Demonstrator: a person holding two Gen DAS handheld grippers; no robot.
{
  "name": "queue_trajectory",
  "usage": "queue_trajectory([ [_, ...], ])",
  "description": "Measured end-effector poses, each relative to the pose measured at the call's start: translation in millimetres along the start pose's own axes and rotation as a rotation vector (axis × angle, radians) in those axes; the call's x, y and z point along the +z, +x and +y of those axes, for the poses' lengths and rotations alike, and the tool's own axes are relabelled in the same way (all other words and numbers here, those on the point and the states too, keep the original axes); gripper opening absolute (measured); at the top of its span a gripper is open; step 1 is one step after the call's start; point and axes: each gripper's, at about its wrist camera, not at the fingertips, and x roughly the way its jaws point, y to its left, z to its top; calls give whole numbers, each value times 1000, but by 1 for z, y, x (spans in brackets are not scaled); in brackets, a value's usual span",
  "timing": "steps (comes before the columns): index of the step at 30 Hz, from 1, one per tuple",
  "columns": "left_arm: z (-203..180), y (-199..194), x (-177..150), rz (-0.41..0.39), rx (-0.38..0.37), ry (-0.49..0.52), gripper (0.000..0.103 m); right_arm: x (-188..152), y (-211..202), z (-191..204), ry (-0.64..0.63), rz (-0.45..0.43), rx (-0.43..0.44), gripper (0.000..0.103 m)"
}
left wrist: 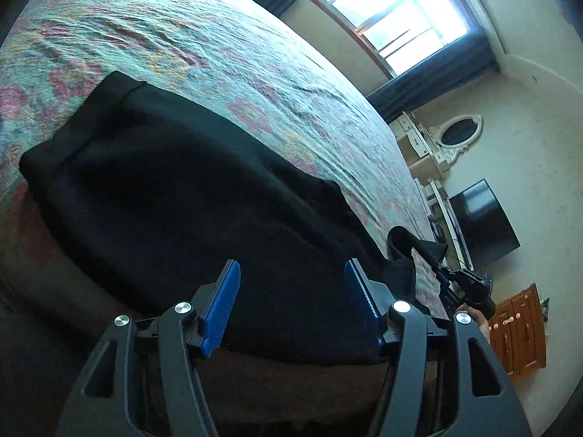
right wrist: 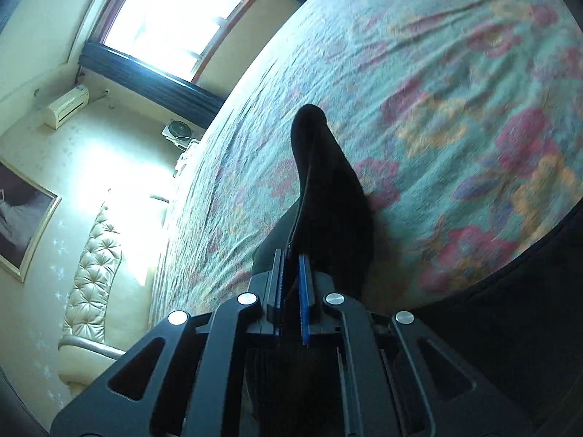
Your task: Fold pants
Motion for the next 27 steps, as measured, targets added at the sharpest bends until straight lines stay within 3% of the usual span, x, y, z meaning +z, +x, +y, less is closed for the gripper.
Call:
queue_trajectory([
  [3, -22, 20, -10, 47, -27, 37, 59, 20, -52, -26, -34, -86, -97, 6],
  [7, -45, 44, -19, 109, -59, 75, 59, 40, -107, -99, 84, -157, -223, 6],
  [8, -51, 50, -22, 127, -69, 89, 59, 40, -117, -123, 133, -146, -241, 8],
  [10, -62, 62, -27, 163, -78, 117, 59, 21, -121, -148, 225, -118, -184, 11],
  [11, -67, 68, -30, 181, -80, 130, 59, 11, -114, -151, 259, -88, -141, 20],
  [12, -72, 73, -33, 195, -79, 140, 59, 3, -106, -150, 291, -68, -93, 35],
  [14, -80, 83, -39, 222, -83, 142, 59, -17, -89, -143, 356, -18, 42, 48],
  [18, -100, 104, -46, 261, -97, 150, 59, -46, -9, -95, 456, 115, 255, 49],
  [22, -115, 115, -55, 277, -123, 150, 59, -67, 51, -72, 542, 131, 268, 50],
  [25, -120, 116, -59, 274, -135, 134, 71, -74, 75, -79, 668, 22, 202, 56],
  [27, -118, 116, -62, 270, -140, 111, 73, -75, 75, -87, 750, -100, 187, 56],
])
